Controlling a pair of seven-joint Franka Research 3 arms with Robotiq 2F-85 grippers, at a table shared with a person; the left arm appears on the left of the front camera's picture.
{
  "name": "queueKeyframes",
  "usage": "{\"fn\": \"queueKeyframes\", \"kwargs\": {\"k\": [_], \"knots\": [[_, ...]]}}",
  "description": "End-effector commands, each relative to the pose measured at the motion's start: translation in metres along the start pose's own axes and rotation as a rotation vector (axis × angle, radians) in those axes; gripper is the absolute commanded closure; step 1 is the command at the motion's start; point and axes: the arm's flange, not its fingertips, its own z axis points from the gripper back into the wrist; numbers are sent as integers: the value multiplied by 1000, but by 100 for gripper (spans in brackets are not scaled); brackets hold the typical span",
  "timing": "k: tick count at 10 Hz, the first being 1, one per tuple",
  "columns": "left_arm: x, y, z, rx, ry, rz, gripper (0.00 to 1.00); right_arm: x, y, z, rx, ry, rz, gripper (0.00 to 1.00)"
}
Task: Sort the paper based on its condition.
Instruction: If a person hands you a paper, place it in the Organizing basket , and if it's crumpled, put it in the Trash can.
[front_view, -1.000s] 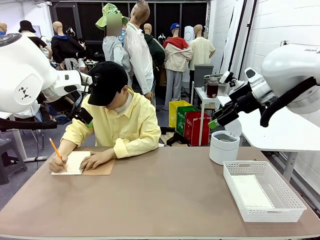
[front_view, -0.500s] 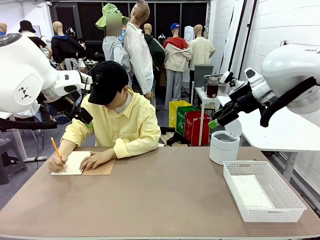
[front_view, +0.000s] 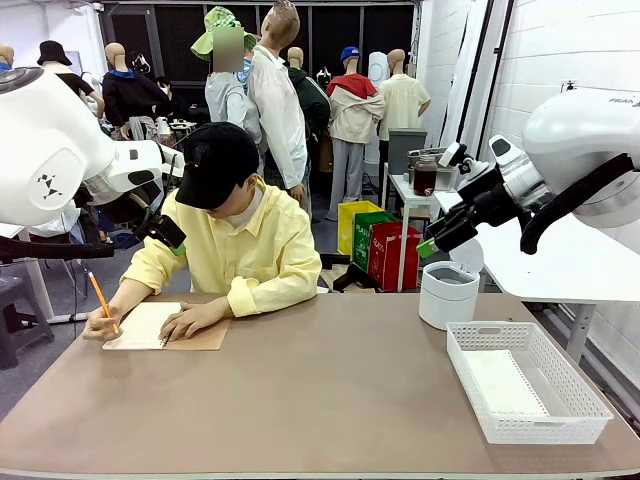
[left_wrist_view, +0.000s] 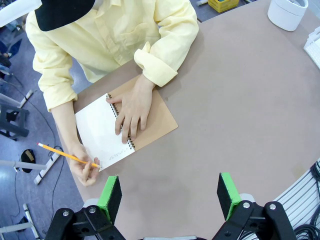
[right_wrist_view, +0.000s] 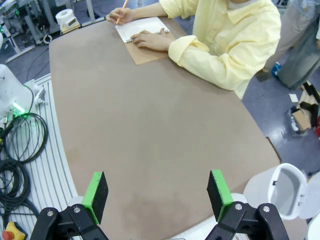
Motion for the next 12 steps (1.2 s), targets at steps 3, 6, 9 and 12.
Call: {"fn": "queueKeyframes", "kwargs": {"k": [3,6,9,12], "knots": [[0,0,1,-4,5,1,0,0,0,-1,9,-15,1,0],[0,0,1,-4,5,1,0,0,0,-1,9,-15,1,0],[0,0,1,-4,5,1,0,0,0,-1,9,-15,1,0],[0,0,1,-4,5,1,0,0,0,-1,9,-15,1,0]]}}
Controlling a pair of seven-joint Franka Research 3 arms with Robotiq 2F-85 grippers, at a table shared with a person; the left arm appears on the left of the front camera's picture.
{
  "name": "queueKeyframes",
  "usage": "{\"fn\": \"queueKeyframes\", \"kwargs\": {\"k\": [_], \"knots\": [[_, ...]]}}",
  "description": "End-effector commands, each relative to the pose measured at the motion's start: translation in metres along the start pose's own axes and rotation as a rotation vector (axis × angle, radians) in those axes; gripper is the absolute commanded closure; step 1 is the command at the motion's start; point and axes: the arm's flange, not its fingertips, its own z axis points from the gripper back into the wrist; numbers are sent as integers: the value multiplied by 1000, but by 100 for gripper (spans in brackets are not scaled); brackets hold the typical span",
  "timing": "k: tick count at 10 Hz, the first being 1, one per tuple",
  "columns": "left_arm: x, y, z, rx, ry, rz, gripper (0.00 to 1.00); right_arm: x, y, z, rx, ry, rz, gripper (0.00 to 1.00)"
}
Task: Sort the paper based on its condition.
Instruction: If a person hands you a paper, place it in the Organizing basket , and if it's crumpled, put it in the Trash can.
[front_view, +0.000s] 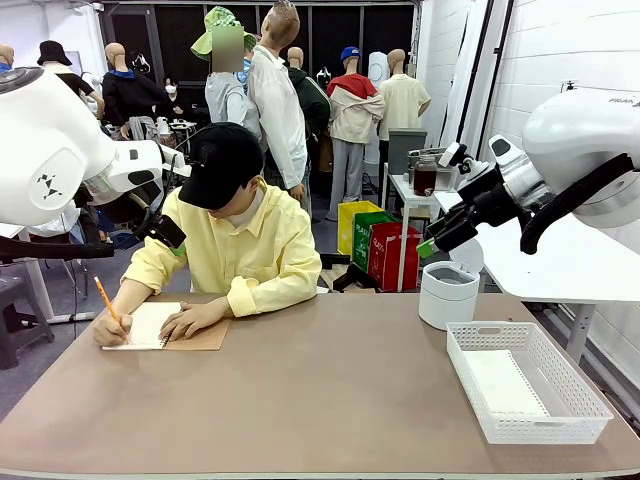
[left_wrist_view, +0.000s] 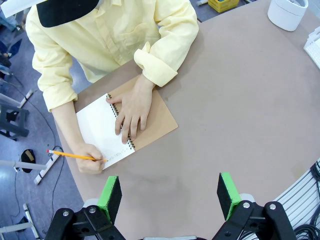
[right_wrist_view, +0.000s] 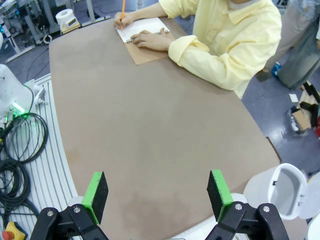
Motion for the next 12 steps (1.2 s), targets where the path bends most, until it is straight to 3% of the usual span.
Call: {"fn": "queueKeyframes", "kwargs": {"k": [1,12], "knots": [[0,0,1,-4,5,1,0,0,0,-1,9,-15,1,0],[0,0,1,-4,5,1,0,0,0,-1,9,-15,1,0]]}}
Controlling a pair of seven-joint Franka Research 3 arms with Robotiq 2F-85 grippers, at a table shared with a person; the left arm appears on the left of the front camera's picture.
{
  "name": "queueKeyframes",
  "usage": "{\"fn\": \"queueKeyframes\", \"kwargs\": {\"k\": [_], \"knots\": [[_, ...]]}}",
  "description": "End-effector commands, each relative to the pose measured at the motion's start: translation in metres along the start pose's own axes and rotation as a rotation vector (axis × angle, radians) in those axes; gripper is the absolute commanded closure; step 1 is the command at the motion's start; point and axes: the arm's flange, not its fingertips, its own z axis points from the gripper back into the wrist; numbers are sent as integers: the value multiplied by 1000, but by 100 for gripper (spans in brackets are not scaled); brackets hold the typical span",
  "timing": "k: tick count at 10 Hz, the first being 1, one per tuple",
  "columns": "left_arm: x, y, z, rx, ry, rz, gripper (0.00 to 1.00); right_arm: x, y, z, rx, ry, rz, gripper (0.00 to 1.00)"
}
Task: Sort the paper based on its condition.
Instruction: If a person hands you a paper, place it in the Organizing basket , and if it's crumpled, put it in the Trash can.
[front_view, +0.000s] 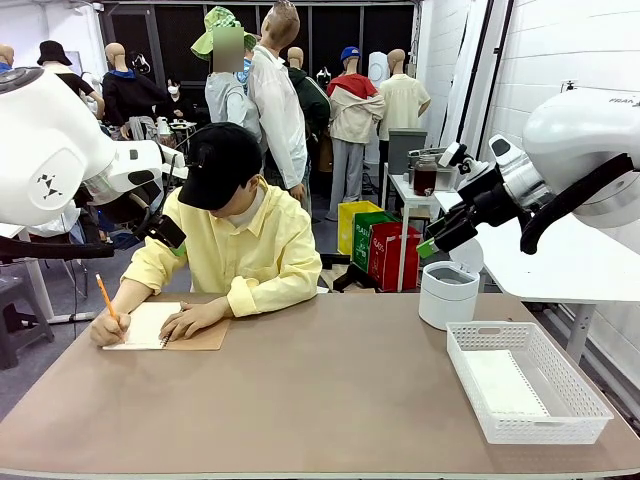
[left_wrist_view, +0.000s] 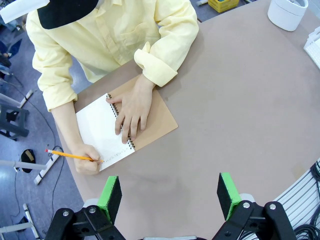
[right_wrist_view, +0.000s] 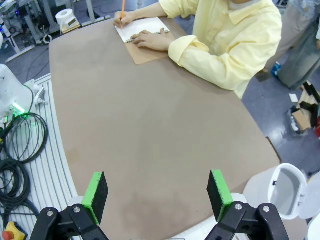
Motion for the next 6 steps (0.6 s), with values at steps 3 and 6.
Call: {"fn": "queueKeyframes", "kwargs": {"k": [3,6], "knots": [[0,0,1,-4,5,1,0,0,0,-1,9,-15,1,0],[0,0,1,-4,5,1,0,0,0,-1,9,-15,1,0]]}}
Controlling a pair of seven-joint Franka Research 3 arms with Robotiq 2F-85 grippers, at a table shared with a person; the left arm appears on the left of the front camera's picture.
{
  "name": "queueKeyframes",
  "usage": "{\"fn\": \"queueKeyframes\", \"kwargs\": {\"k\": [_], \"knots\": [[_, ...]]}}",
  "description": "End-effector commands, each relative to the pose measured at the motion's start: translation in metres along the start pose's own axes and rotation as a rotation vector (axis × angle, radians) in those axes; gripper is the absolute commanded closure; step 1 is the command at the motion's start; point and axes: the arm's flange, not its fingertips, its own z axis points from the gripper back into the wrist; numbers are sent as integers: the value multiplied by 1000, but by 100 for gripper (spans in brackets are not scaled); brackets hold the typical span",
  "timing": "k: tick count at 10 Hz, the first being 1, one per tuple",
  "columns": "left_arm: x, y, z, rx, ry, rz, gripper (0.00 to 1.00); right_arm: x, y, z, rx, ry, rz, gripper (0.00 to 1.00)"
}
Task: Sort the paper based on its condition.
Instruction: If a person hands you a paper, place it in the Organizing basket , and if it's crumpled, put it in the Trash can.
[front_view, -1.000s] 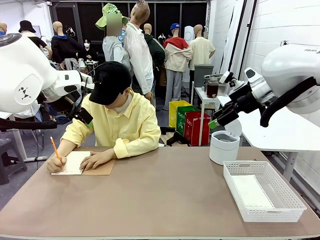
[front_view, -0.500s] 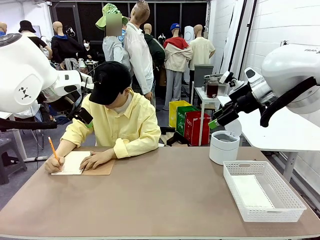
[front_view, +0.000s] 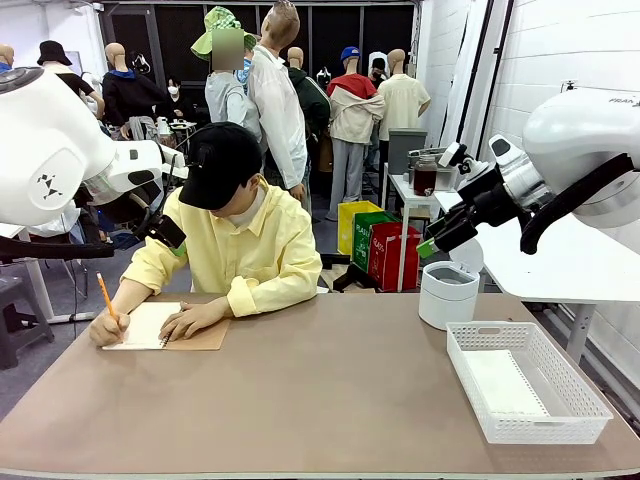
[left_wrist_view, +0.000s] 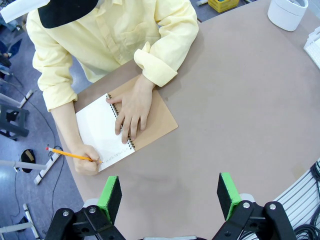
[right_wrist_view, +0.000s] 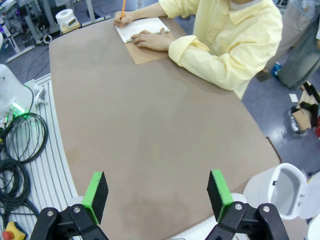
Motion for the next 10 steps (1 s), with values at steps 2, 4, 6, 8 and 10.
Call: {"fn": "queueKeyframes", "kwargs": {"k": [2,4,6,8,10], "knots": [[0,0,1,-4,5,1,0,0,0,-1,9,-15,1,0],[0,0,1,-4,5,1,0,0,0,-1,9,-15,1,0],[0,0,1,-4,5,1,0,0,0,-1,9,-15,1,0],[0,0,1,-4,5,1,0,0,0,-1,9,-15,1,0],[0,0,1,-4,5,1,0,0,0,-1,9,-15,1,0]]}}
